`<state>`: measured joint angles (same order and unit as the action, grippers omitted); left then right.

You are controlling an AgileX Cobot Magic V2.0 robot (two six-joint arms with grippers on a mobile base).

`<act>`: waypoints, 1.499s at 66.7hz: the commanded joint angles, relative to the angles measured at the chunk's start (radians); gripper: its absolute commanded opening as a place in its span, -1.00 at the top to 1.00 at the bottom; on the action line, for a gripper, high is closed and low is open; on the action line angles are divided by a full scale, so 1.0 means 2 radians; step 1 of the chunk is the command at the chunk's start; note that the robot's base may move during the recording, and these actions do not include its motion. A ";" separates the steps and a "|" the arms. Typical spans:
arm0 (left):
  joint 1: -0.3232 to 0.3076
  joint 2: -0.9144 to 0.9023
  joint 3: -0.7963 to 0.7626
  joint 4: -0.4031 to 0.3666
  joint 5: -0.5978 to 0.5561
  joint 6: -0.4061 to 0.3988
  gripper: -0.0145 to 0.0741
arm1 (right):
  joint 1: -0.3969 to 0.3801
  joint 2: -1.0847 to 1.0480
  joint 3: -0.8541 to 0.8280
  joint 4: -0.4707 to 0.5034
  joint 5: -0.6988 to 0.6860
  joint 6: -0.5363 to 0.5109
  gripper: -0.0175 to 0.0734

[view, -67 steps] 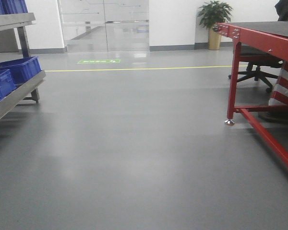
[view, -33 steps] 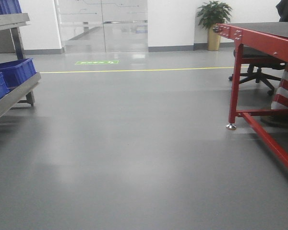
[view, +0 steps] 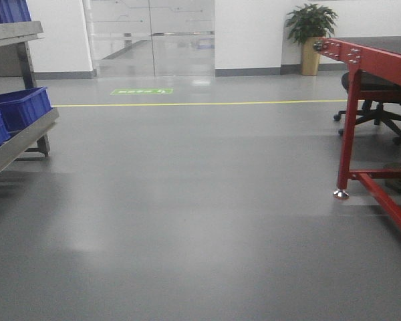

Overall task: Move two blue bins to right shelf middle
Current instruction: 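Drive across the floor holding the light-blue bin in both grippers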

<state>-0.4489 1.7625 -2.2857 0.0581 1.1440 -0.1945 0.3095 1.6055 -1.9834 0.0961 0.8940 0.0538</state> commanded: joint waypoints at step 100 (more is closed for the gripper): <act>-0.013 -0.009 -0.009 -0.054 -0.048 0.004 0.92 | 0.006 -0.006 -0.009 0.028 -0.059 0.002 0.95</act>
<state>-0.4489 1.7625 -2.2857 0.0598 1.1422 -0.1945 0.3095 1.6055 -1.9834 0.0961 0.8898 0.0538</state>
